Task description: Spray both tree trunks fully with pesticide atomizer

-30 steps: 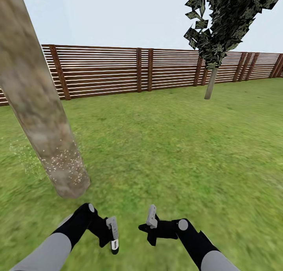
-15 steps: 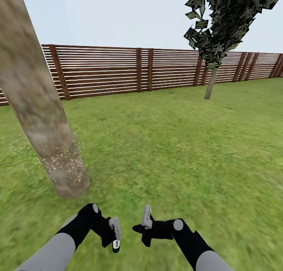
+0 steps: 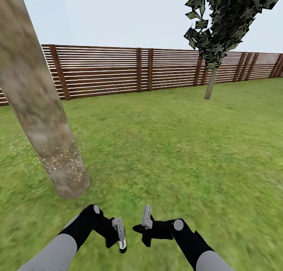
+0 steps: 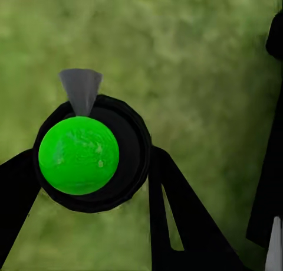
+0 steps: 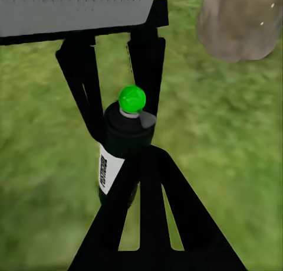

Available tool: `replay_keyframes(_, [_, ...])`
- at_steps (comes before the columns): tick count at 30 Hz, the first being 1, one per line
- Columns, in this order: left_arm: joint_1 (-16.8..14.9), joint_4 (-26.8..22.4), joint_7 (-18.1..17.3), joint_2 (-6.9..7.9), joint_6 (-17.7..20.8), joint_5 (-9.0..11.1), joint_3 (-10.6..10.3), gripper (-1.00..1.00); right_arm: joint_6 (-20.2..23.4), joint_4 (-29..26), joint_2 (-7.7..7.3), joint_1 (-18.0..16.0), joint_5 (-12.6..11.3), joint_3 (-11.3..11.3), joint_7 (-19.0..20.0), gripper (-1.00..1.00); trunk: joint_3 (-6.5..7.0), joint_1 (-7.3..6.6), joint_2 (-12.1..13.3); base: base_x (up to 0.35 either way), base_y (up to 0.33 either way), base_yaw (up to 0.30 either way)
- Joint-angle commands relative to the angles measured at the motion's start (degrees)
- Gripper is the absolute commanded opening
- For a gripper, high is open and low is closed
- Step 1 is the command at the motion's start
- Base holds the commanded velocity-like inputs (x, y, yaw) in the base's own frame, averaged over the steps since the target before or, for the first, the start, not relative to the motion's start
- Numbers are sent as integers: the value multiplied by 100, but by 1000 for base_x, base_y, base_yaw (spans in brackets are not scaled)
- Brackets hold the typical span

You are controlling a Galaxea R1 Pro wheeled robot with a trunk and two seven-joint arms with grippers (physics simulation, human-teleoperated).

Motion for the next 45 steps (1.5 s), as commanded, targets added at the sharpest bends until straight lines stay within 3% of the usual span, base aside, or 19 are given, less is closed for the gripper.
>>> replay_keyframes(1, [2, -3, -28, 0, 14, 62, -7, -100, -30, -7, 3, -2, 51, -7, 2, -100, -5, -1, -2, 0, 0, 0])
replay_keyframes(8, [0, 17, -47, -64, -55, 142, 7, -100, -31, -1, -3, -2, 51, -7, 2, -100, -5, -1, -2, 0, 0, 0])
replay_keyframes(10, [-3, -2, -412, -64, -58, 142, 1, -100, -37, -1, -4, -2, 51, -7, 2, -100, -5, -1, -2, 0, 0, 0])
replay_keyframes(13, [-3, -12, -439, -66, -59, 144, 4, -100, -38, 1, -4, -2, 51, -7, 2, -100, -5, -1, -2, 0, 0, 0])
replay_keyframes(17, [-10, 12, -460, -63, -316, 439, -12, -100, -39, 2, -4, -2, 51, -7, 2, -100, -5, -1, -2, 0, 0, 0])
replay_keyframes(19, [-11, 17, -466, -61, -347, 486, -16, -100, -39, 2, -4, -2, 51, -8, 2, -100, -5, -1, -2, 0, 0, 0])
replay_keyframes(32, [15, 28, -460, -79, -360, 502, -8, -100, -39, 1, -5, -2, 51, -8, 2, -100, -5, -1, -2, 0, 0, 0])
replay_keyframes(45, [24, 28, -425, -201, -360, 502, -17, -100, -39, 2, -10, -2, 51, -13, 2, -100, -5, -1, -2, 0, 0, 0])
